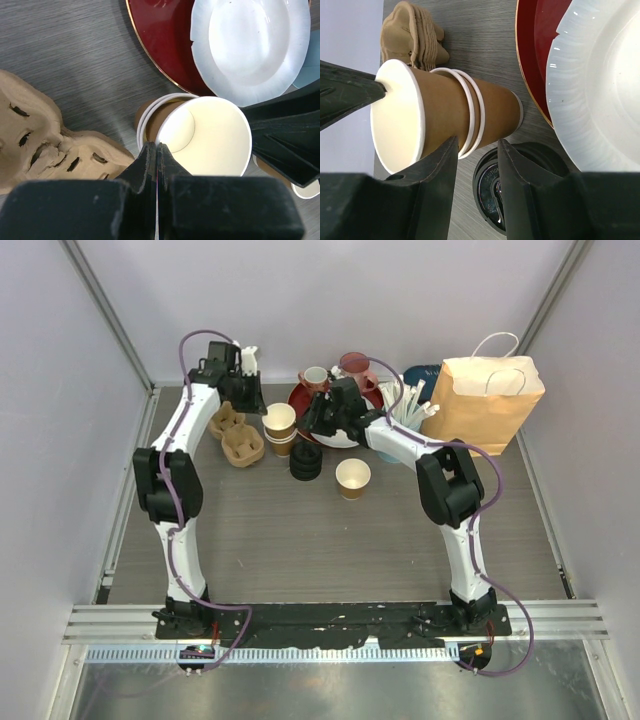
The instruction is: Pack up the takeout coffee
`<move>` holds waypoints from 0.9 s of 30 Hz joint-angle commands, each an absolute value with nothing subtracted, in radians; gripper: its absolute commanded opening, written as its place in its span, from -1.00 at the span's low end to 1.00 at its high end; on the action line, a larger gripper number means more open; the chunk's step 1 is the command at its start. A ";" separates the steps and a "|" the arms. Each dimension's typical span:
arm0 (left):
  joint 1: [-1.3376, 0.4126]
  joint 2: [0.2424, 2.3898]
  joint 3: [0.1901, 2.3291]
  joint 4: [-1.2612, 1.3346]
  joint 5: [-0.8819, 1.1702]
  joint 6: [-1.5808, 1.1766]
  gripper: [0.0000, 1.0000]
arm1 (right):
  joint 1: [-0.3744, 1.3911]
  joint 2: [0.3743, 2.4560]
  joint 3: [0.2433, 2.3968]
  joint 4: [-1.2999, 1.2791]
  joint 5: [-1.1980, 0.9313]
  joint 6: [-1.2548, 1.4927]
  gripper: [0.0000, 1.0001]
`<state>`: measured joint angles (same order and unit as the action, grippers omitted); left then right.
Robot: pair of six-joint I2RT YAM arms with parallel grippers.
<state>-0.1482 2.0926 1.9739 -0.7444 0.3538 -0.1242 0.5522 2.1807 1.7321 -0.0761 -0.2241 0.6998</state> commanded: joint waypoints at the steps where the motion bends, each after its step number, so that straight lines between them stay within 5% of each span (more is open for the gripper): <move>1: -0.141 2.013 2.046 -0.744 0.394 -0.130 -1.00 | 0.551 2.172 1.778 -0.043 -0.230 0.704 -0.14; 14: -0.127 1.772 2.152 -0.851 0.448 -0.083 -1.00 | 0.543 1.993 1.753 -0.104 -0.183 0.554 -0.13; 27: -0.322 1.601 1.679 -0.973 0.416 0.201 -1.00 | 0.509 1.672 1.556 -0.239 -0.068 0.370 -0.06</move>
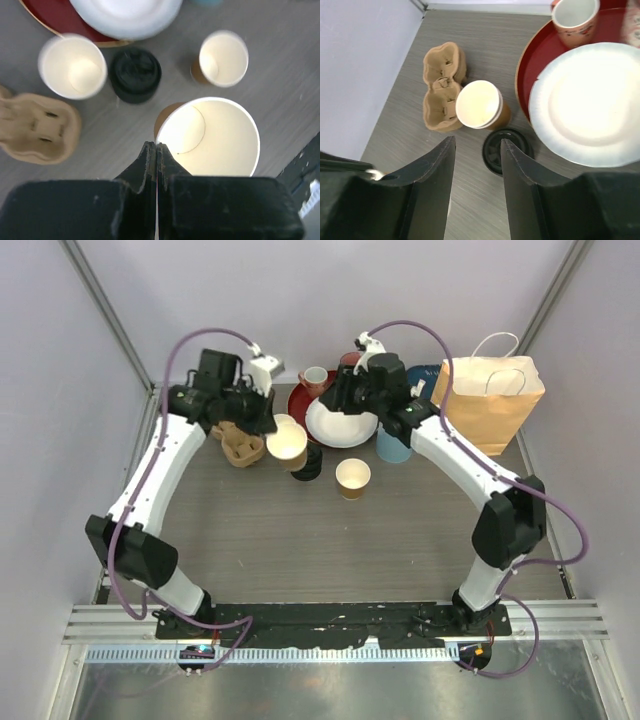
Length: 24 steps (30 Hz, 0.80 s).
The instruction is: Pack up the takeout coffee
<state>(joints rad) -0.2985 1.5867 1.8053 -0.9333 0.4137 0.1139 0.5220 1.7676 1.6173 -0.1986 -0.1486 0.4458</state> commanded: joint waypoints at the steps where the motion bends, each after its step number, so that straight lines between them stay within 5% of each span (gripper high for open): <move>1: -0.325 1.603 1.655 -0.959 0.417 0.198 -1.00 | 0.509 1.657 1.530 -0.239 -0.066 0.359 -0.05; 24: -0.333 1.721 1.401 -0.591 0.357 0.218 -1.00 | 0.511 1.592 1.425 -0.221 -0.202 0.278 -0.03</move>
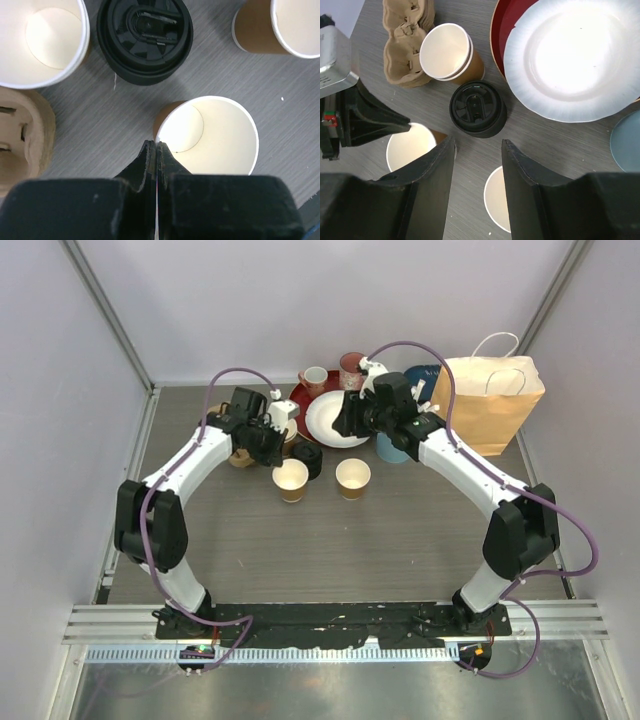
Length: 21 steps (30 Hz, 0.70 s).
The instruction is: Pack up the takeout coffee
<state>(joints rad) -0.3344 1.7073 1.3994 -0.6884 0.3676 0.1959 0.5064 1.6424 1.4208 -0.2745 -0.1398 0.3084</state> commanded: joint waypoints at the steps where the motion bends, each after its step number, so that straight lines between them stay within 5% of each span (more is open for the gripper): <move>1: -0.334 1.726 1.399 -0.586 0.356 0.221 -1.00 | 0.509 1.594 1.427 -0.221 -0.213 0.262 -0.03; 14: -0.334 1.744 1.379 -0.595 0.376 0.270 -0.98 | 0.512 1.618 1.430 -0.206 -0.442 -0.179 0.34; 21: -0.327 1.694 1.388 -0.624 0.388 0.287 -0.11 | 0.512 1.695 1.522 -0.328 -0.512 -0.409 0.39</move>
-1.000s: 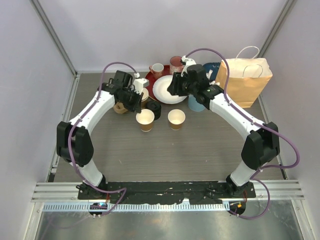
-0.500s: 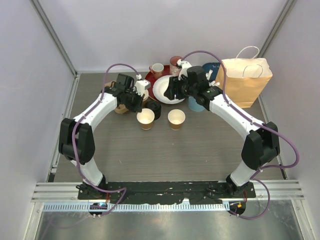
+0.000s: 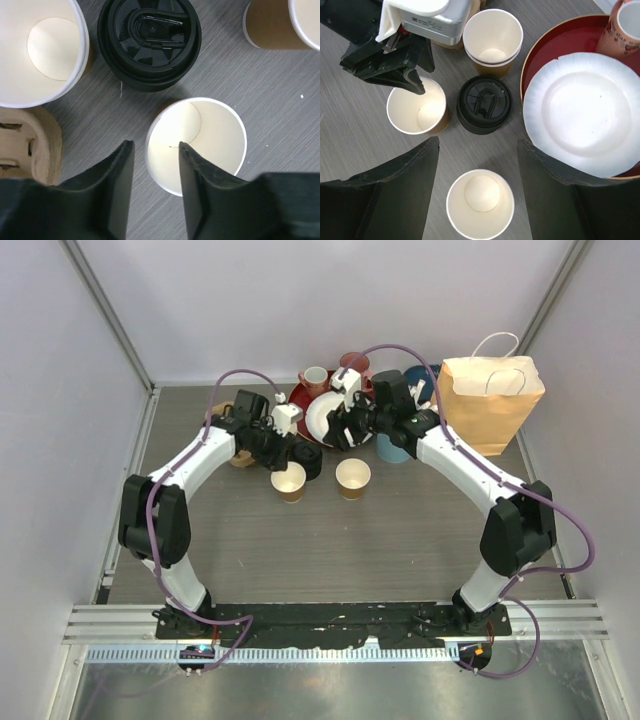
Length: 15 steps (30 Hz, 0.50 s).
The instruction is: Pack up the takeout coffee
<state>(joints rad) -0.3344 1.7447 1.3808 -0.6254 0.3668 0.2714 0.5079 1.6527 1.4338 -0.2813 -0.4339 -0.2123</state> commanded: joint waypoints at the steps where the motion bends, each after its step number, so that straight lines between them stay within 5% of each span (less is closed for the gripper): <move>1: -0.324 1.686 1.400 -0.629 0.390 0.288 -0.04 | 0.509 1.709 1.535 -0.365 -0.528 -0.431 0.42; 5: -0.287 1.645 1.462 -0.702 0.391 0.266 0.18 | 0.511 1.819 1.696 -0.549 -0.647 -0.604 0.43; 15: -0.173 1.569 1.488 -0.790 0.406 0.224 0.25 | 0.512 2.172 2.124 -1.039 -0.718 -1.064 0.17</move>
<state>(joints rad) -0.1680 1.6096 1.4796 -0.7357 0.3786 0.2386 0.5083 2.0941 1.9526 -0.7952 -0.6590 -0.8486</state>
